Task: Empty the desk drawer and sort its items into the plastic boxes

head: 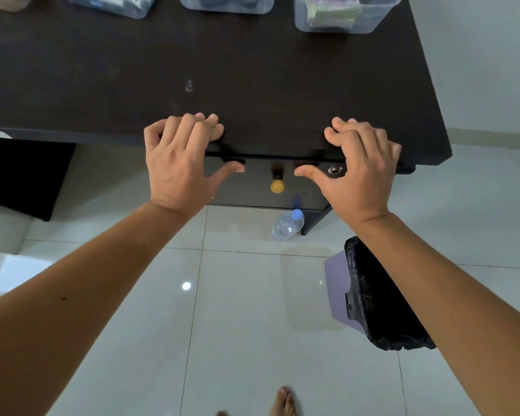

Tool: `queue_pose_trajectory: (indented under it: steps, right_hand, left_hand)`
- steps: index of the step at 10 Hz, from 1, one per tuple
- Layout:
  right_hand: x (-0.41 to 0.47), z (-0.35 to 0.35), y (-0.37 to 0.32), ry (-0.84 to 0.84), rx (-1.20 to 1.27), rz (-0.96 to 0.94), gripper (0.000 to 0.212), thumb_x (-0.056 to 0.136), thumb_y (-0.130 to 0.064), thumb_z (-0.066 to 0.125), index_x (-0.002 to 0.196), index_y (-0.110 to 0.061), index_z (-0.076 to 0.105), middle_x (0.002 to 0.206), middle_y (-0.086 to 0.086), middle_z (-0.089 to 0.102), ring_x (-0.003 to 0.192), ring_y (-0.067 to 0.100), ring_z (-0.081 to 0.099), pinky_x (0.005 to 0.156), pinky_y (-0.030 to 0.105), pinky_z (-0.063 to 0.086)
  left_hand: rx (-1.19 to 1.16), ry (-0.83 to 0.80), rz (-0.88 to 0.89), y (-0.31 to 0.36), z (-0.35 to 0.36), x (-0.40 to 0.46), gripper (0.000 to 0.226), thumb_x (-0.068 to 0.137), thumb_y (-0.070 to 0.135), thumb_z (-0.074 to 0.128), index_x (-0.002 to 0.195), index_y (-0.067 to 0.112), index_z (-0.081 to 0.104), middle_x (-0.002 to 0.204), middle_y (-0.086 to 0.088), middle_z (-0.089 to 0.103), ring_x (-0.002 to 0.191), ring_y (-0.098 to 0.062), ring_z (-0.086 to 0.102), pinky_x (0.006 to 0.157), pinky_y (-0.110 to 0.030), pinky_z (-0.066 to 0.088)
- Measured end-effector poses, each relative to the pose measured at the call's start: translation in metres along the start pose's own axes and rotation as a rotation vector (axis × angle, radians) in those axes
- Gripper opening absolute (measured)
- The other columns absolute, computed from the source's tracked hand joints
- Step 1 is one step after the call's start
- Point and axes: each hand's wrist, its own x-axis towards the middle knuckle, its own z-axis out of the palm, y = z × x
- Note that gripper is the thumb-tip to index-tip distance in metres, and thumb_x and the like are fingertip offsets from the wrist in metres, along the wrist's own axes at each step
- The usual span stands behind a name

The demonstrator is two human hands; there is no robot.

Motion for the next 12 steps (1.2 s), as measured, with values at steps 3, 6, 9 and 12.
queue_pose_trajectory:
  steps: [3,6,9,12]
  right_hand:
    - [0.001,0.015,0.000,0.094,-0.119,-0.025,0.064,0.073,-0.075,0.078,0.097,-0.015,0.072,0.111,0.001,0.076,0.096,0.028,0.072,0.079,0.038,0.035]
    - [-0.001,0.021,-0.003,0.088,-0.257,-0.010,0.053,0.073,-0.061,0.084,0.098,-0.017,0.066,0.102,0.005,0.072,0.086,0.028,0.063,0.076,0.037,0.030]
    - [0.004,-0.001,-0.012,-0.090,-0.173,0.047,0.052,0.079,-0.059,0.081,0.109,-0.018,0.068,0.117,0.002,0.071,0.097,0.028,0.062,0.078,0.037,0.035]
    - [-0.008,-0.059,-0.025,-0.538,-0.049,0.041,0.085,0.095,-0.037,0.071,0.165,-0.016,0.028,0.174,0.002,0.023,0.161,0.025,0.018,0.128,0.045,0.022]
  left_hand:
    - [0.087,0.043,-0.056,0.006,0.013,0.002,0.058,0.089,0.064,0.073,0.108,0.010,0.063,0.098,-0.007,0.065,0.090,-0.027,0.055,0.083,-0.043,0.035]
    - [0.144,-0.011,-0.096,0.017,0.011,0.006,0.041,0.086,0.044,0.071,0.106,0.010,0.060,0.096,-0.008,0.062,0.087,-0.031,0.052,0.082,-0.042,0.029]
    - [0.086,-0.223,-0.093,0.016,-0.011,0.004,0.063,0.091,0.058,0.068,0.130,0.011,0.058,0.121,-0.008,0.063,0.109,-0.034,0.057,0.095,-0.044,0.036]
    - [-0.014,-0.563,-0.082,0.027,-0.055,-0.001,0.094,0.086,0.035,0.083,0.161,0.009,0.034,0.170,-0.009,0.033,0.160,-0.027,0.025,0.131,-0.047,0.015]
